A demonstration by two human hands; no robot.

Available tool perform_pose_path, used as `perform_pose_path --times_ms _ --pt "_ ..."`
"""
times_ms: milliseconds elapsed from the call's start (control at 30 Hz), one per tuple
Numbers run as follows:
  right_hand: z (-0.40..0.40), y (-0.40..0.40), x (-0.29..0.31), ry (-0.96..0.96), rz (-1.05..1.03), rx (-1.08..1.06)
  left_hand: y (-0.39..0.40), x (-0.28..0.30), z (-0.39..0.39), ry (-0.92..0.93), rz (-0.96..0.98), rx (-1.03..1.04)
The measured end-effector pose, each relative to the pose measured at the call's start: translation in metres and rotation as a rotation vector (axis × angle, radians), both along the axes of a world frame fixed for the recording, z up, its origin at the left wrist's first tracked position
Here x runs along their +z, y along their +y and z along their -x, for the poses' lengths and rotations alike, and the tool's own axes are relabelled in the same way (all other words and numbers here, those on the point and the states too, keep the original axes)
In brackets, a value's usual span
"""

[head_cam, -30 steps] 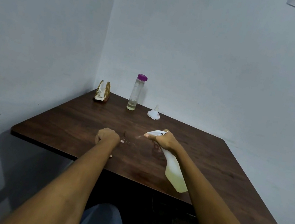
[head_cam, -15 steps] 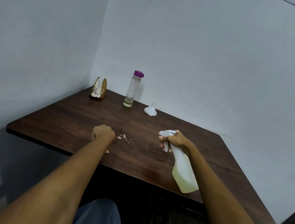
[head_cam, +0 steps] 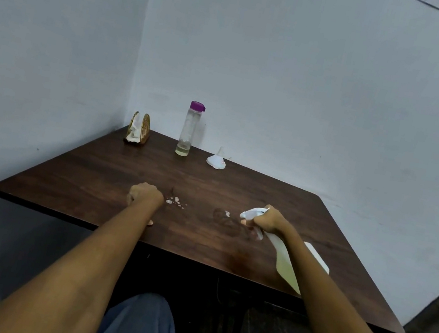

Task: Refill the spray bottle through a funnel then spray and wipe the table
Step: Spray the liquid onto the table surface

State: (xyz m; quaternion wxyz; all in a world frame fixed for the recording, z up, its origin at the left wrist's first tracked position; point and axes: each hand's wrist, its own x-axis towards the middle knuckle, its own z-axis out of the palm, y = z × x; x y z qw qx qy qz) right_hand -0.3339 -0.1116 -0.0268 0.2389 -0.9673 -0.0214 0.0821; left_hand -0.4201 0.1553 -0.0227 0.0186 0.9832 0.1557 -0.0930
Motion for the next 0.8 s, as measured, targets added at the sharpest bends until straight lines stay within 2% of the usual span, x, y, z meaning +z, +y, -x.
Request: perform_pose_path --times_ms 200,400,567,700,800 --pt "-0.002 0.004 -0.005 -0.042 0.186 -0.081 0.000 -0.001 -0.004 0.006 -0.025 -0.003" --pt "0.000 0.008 -0.006 -0.034 0.199 -0.038 0.002 -0.005 -0.005 -0.021 -0.002 -0.001" --pt "0.004 0.011 0.006 -0.092 0.005 -0.028 0.005 -0.009 -0.006 -0.049 0.039 0.034" --pt "0.015 0.027 0.015 0.077 -0.209 0.285 0.007 -0.015 -0.004 -0.066 0.058 0.067" --pt "0.020 0.040 0.015 0.011 -0.254 0.257 0.009 -0.021 0.000 -0.082 0.086 0.090"
